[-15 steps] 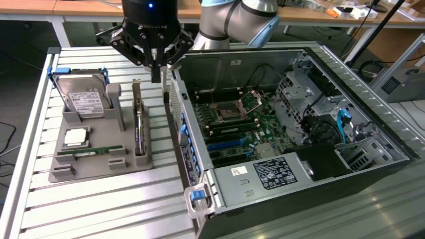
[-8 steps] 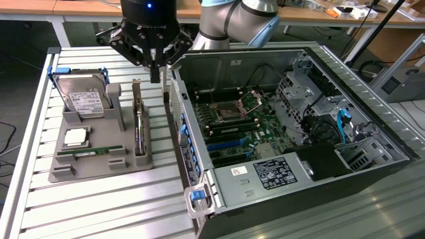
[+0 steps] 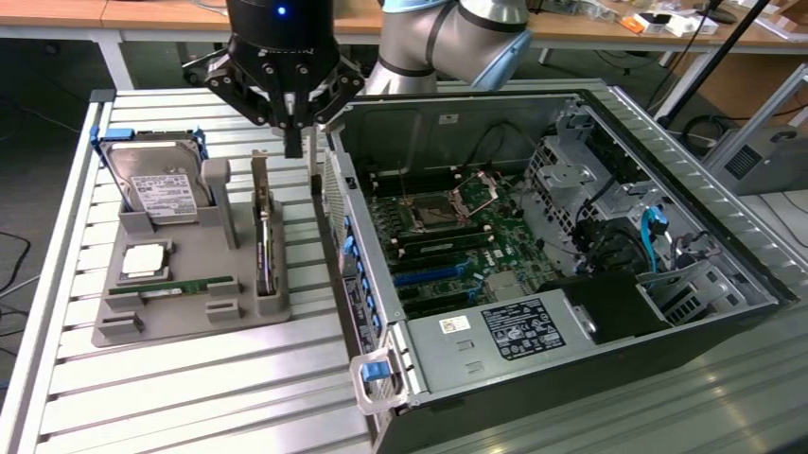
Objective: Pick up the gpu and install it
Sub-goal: 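Reach for the gpu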
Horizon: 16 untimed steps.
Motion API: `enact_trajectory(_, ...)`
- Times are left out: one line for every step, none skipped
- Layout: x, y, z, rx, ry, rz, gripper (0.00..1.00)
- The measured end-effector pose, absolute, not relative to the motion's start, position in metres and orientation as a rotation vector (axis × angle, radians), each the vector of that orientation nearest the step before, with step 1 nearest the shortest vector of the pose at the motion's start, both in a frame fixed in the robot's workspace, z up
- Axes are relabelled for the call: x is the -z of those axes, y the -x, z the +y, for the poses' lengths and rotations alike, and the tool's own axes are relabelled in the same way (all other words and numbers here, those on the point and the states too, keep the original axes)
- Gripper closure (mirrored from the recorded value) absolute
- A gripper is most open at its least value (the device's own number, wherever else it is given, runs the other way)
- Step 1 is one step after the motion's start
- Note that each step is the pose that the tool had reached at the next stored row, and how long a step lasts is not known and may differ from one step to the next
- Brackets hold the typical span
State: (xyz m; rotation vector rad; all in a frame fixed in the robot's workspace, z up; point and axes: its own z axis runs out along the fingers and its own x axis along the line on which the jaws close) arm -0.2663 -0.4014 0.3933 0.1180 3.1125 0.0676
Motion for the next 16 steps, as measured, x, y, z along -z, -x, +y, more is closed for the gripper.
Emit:
enact_trajectory(-0.3933,0.2665,-0.4014,-0.068,-0.118,3.113,0.89)
enact_trajectory(-0.3933,0.2667,-0.4014,-0.068,-0.118,3.112,0.89)
enact_trajectory(-0.3933,0.267,-0.4015,-0.068,-0.118,3.112,0.89)
enact_trajectory(-0.3933,0.2672,-0.4015,-0.068,-0.118,3.112,0.89)
enact_trajectory(-0.3933,0.2673,-0.4015,-0.068,-0.118,3.113,0.89)
enact_trajectory(-0.3933,0.2676,-0.4015,-0.068,-0.118,3.113,0.89)
enact_trajectory(-0.3933,0.2678,-0.4015,-0.068,-0.118,3.112,0.89)
enact_trajectory(-0.3933,0.268,-0.4016,-0.068,-0.118,3.112,0.89)
enact_trajectory(-0.3933,0.2682,-0.4016,-0.068,-0.118,3.112,0.89)
enact_trajectory(-0.3933,0.2685,-0.4016,-0.068,-0.118,3.112,0.89)
enact_trajectory(-0.3933,0.2689,-0.4016,-0.068,-0.118,3.113,0.89)
enact_trajectory(-0.3933,0.2692,-0.4016,-0.068,-0.118,3.112,0.89)
enact_trajectory(-0.3933,0.2696,-0.4017,-0.068,-0.118,3.112,0.89)
enact_trajectory(-0.3933,0.2701,-0.4017,-0.068,-0.118,3.112,0.89)
enact_trajectory(-0.3933,0.2705,-0.4017,-0.068,-0.118,3.112,0.89)
enact_trajectory(-0.3933,0.2709,-0.4017,-0.068,-0.118,3.112,0.89)
